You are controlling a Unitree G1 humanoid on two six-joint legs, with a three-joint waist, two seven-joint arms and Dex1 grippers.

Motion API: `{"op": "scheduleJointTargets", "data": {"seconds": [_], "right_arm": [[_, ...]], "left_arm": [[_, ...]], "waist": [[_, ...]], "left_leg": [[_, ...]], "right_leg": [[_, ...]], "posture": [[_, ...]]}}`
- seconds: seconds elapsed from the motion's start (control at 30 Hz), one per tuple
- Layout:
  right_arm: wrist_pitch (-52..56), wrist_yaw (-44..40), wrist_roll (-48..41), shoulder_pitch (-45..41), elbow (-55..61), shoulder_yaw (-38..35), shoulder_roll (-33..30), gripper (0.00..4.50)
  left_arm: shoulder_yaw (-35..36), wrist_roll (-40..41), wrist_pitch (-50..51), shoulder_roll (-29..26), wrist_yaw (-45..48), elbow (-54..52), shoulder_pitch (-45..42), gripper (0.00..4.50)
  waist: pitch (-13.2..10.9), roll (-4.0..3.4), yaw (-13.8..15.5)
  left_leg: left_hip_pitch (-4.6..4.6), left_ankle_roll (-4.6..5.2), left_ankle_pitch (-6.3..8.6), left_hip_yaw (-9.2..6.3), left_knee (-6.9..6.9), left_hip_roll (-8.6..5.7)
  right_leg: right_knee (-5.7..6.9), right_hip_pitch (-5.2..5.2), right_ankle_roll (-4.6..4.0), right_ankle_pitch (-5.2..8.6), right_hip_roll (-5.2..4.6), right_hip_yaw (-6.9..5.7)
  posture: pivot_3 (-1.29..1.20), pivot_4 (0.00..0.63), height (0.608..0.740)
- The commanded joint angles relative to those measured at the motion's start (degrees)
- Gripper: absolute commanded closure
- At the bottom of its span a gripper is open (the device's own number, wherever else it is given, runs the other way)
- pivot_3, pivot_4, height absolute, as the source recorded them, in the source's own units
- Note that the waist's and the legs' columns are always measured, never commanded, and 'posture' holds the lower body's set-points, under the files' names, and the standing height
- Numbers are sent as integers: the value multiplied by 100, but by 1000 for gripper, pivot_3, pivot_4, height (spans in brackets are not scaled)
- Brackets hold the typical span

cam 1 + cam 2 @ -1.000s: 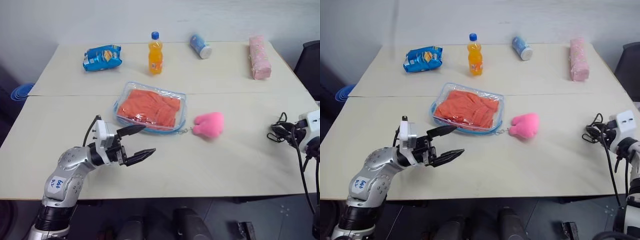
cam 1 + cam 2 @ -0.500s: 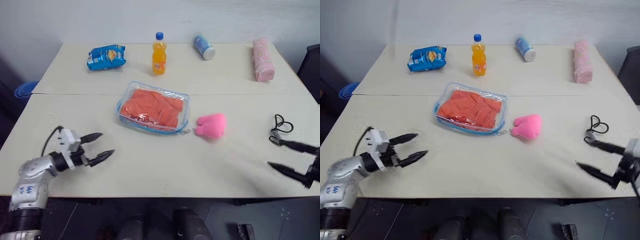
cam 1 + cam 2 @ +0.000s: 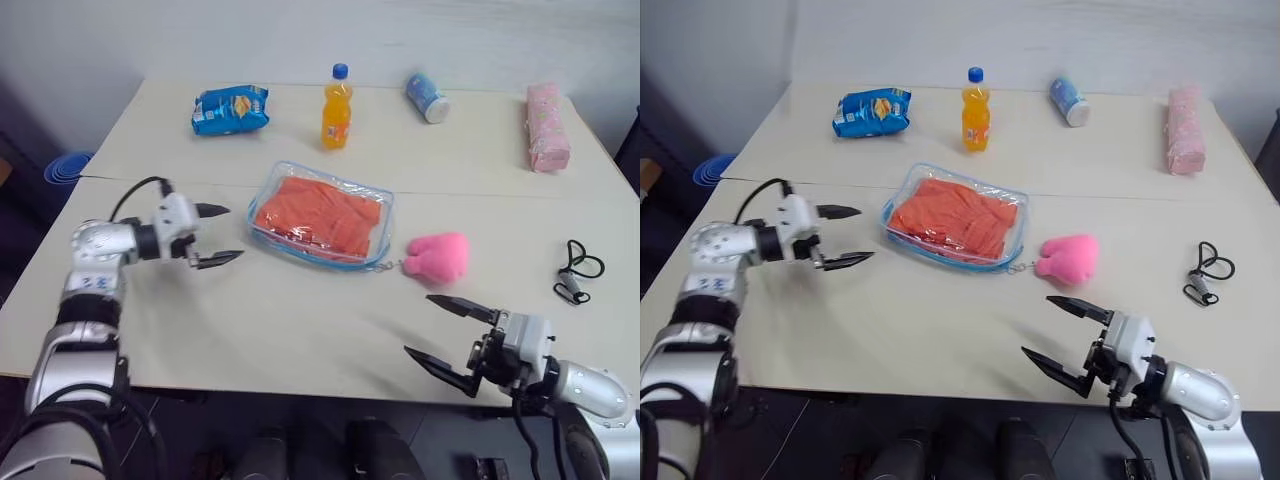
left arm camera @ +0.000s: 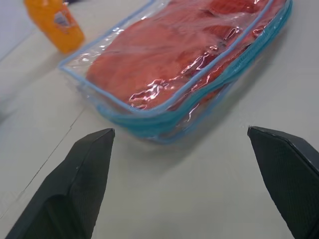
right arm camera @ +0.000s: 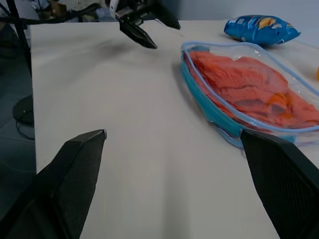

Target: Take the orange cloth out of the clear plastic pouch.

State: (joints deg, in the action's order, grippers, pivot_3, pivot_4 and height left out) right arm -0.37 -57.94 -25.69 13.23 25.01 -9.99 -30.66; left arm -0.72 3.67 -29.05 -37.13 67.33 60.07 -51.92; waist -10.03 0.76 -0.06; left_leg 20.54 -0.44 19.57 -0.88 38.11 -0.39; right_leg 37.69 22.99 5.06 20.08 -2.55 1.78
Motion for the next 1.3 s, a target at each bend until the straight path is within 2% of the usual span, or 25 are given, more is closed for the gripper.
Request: {"op": "scheduleJointTargets", "data": {"seconds": [0.03, 0.1, 0.13, 0.2, 0.4, 0.63, 0.8, 0.9, 1.0, 1.13, 1.3], "right_arm": [[-92, 200, -16, 55, 317, -32, -9, 41], [-70, 278, -21, 136, 383, -44, -50, 41], [-61, 304, -20, 192, 415, -51, -69, 0], [-60, 368, -2, 292, 492, -58, -88, 0], [-168, 633, 45, 414, 650, -127, -46, 0], [-734, 553, -321, 742, 868, -228, 151, 0], [-944, 586, -562, 629, 945, -103, 345, 0], [-947, 796, -679, 445, 993, -100, 484, 0], [-857, 957, -765, 440, 1081, -172, 518, 0], [-980, 711, -875, 823, 805, -536, 373, 0], [-1100, 247, -1008, 1276, 513, -933, 141, 0]], "left_arm": [[-141, -386, -422, 85, -251, 615, -463, 0], [-222, -545, -495, 202, -340, 880, -650, 0], [-217, -586, -477, 260, -436, 980, -721, 385], [-291, -703, -333, 323, -342, 1131, -799, 827], [-444, -1062, -493, 310, -615, 1261, -803, 2530], [-185, -744, -539, 546, -392, 1101, -569, 4471], [17, -369, -358, 743, 12, 651, -254, 4471], [114, 33, 173, 882, 349, -140, 150, 4471], [52, 551, 1575, 1001, 233, -2322, 1163, 4471], [-183, 617, 3404, 1012, -564, -5206, 2718, 4471], [-260, 510, 5018, 1127, -1708, -7237, 3886, 4471]], "waist": [[-3, 4, -16], [-3, 6, -15], [-3, 6, -12], [-3, 6, -11], [-2, 6, -3], [-1, 8, 14], [-1, 8, 7], [-1, 7, -3], [0, 5, -14], [1, 4, -7], [3, -1, 18]], "left_leg": [[1, 0, 0, 3, -1, 2], [14, -4, -2, 7, 1, 4], [27, -7, -4, 8, 5, 4], [54, -12, -9, 6, 14, 5], [59, -12, -10, 5, 22, 5], [61, -12, -9, 2, 23, 4], [60, -12, -10, 1, 33, 4], [60, -12, -9, 0, 43, 5], [62, -12, -9, -4, 49, 7], [65, -12, -6, -12, 47, 11], [58, 4, 3, -14, 59, 10]], "right_leg": [[6, 5, 0, 0, 2, 2], [12, 28, 0, 0, 4, 6], [20, 44, 0, 0, 4, 6], [28, 68, 0, 0, 5, 5], [30, 70, 0, 0, 5, 5], [31, 68, 1, 0, 4, 2], [36, 66, 1, -1, 3, 1], [43, 64, 1, -1, 3, 2], [51, 65, 1, -1, 1, 4], [71, 65, 1, -1, -1, 8], [34, 42, 1, 0, -1, 10]], "posture": [[0, 150, 740], [0, 150, 740], [0, 150, 740], [0, 150, 740], [0, 150, 740], [0, 150, 740], [0, 150, 740], [0, 150, 740], [0, 150, 740], [0, 150, 740], [0, 150, 740]]}}
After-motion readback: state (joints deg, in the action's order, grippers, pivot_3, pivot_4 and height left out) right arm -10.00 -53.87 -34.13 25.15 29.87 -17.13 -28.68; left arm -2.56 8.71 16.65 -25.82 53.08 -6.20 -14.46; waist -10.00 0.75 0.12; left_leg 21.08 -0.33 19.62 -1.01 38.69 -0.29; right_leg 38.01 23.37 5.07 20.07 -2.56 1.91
